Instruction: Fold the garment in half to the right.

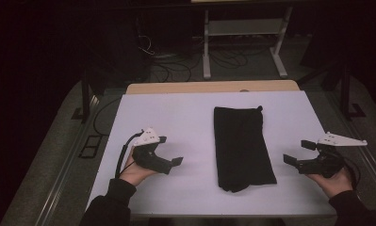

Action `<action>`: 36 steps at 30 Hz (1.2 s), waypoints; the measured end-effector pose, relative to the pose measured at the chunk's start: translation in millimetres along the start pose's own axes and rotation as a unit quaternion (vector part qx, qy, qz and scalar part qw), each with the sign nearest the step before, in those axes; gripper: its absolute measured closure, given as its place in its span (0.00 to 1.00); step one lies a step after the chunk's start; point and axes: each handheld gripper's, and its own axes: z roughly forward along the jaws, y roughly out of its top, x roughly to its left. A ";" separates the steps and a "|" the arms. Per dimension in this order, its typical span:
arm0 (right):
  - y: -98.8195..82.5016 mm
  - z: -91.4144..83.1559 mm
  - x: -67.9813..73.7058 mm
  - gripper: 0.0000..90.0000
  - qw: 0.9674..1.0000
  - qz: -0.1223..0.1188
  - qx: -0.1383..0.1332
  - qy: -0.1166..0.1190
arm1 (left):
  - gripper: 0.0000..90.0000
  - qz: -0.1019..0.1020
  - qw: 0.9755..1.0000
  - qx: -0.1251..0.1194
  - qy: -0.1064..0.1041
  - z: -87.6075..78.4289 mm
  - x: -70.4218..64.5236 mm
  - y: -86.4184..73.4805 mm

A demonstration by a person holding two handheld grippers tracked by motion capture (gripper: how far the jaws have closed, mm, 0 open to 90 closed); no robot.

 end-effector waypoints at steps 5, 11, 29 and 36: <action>-0.4 0.3 -0.5 0.00 1.000 0.000 0.000 -0.001 | 0.00 -0.010 1.000 -0.002 0.009 -5.8 6.6 -8.1; -0.8 0.5 -0.7 0.00 1.000 0.001 0.002 0.000 | 0.00 -0.018 1.000 -0.004 0.021 -14.3 13.0 -16.5; -1.2 0.4 -0.7 0.00 1.000 0.000 0.002 0.001 | 0.00 -0.037 0.998 0.005 0.060 -34.2 31.5 -51.7; -1.4 0.7 -1.0 0.00 1.000 -0.001 0.003 0.002 | 0.00 -0.052 0.995 -0.012 0.080 -49.7 40.6 -61.1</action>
